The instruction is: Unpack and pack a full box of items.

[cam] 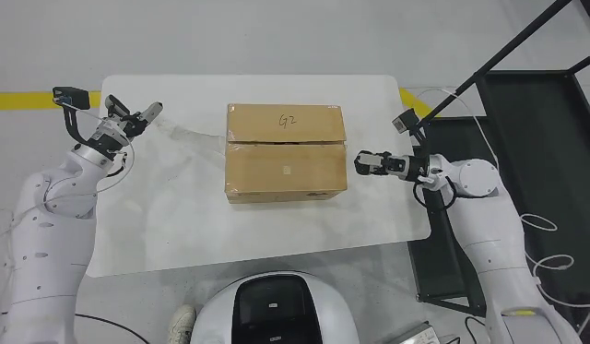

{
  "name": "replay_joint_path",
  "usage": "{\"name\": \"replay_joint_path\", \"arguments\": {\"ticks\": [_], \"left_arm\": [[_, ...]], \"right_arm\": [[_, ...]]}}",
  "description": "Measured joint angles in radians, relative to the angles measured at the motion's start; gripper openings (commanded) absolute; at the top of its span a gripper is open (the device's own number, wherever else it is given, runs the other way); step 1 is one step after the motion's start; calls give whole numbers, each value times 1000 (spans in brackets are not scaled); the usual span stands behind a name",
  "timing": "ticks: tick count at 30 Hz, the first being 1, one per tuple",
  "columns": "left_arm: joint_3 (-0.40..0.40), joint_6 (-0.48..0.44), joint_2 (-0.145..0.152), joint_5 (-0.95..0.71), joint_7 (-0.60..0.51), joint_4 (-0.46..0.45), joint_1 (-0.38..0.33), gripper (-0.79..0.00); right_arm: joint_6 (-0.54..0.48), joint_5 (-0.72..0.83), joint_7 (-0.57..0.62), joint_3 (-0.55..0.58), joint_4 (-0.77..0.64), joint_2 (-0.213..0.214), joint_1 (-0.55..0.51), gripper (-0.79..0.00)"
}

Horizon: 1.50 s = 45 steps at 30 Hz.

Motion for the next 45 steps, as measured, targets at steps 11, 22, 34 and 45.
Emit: {"name": "replay_joint_path", "arguments": {"ticks": [11, 22, 34, 45], "left_arm": [[0, 0, 0, 0, 0, 0, 0, 0], [0, 0, 0, 0, 0, 0, 0, 0], [0, 0, 0, 0, 0, 0, 0, 0], [0, 0, 0, 0, 0, 0, 0, 0]], "right_arm": [[-4, -11, -23, -22, -7, -2, -4, 0], [-107, -23, -43, -103, 196, -9, 98, 0], [-144, 9, -78, -225, 250, -8, 163, 0], [-134, 188, -68, -291, 338, -5, 227, 0]]}}
